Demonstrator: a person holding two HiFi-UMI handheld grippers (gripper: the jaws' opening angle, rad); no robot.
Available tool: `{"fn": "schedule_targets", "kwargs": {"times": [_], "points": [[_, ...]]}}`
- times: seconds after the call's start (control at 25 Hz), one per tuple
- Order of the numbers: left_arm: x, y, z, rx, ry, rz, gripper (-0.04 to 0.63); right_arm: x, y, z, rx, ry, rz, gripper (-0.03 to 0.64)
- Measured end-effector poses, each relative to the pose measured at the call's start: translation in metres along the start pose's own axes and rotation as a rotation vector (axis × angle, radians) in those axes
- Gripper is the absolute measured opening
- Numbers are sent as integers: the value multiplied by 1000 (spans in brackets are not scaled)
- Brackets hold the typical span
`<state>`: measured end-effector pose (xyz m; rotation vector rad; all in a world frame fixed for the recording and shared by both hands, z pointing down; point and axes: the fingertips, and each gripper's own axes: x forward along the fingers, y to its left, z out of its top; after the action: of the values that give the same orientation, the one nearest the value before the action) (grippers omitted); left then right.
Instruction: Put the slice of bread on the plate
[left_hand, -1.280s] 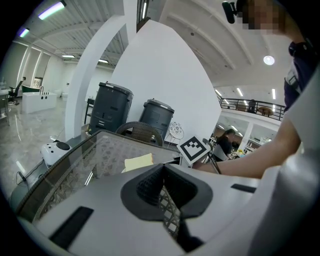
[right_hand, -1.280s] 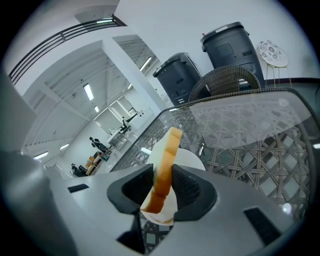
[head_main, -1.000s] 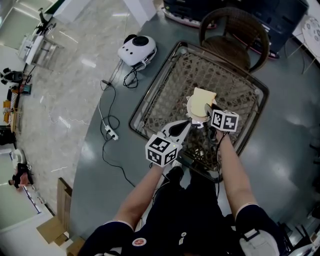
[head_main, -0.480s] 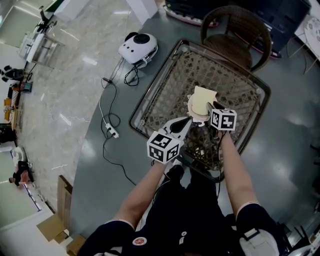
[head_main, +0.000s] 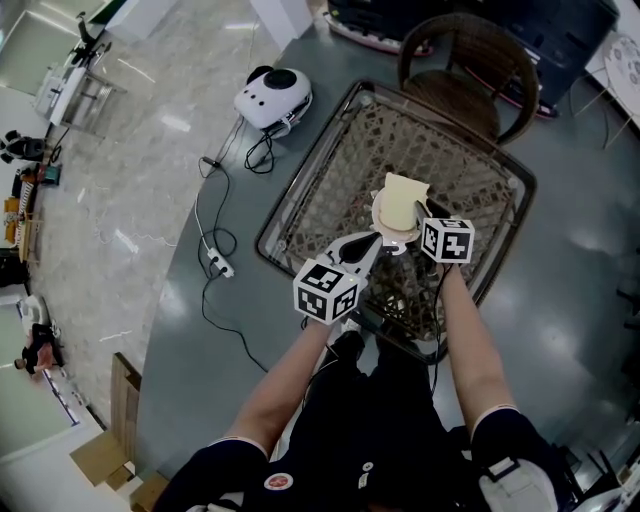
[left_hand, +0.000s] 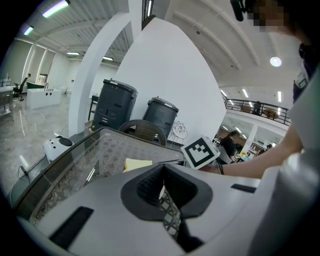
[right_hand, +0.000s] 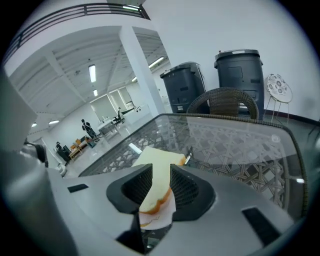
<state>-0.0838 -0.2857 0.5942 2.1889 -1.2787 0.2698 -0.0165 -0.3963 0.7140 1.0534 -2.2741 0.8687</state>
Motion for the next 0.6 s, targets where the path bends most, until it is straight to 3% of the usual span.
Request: {"fn": "schedule_targets", "kwargs": {"times": [0.04,0.16,0.6], "points": [[0,-1,1,3,-1,-3,6,-5,4,5,2,-21,16,108],[1,-5,6,16,-7,-18,6,-26,14,24,-3,-93,39,6],[-11,-44,39,74,-57,-110,6,-110,57,63,-7,-267,124,6]]}}
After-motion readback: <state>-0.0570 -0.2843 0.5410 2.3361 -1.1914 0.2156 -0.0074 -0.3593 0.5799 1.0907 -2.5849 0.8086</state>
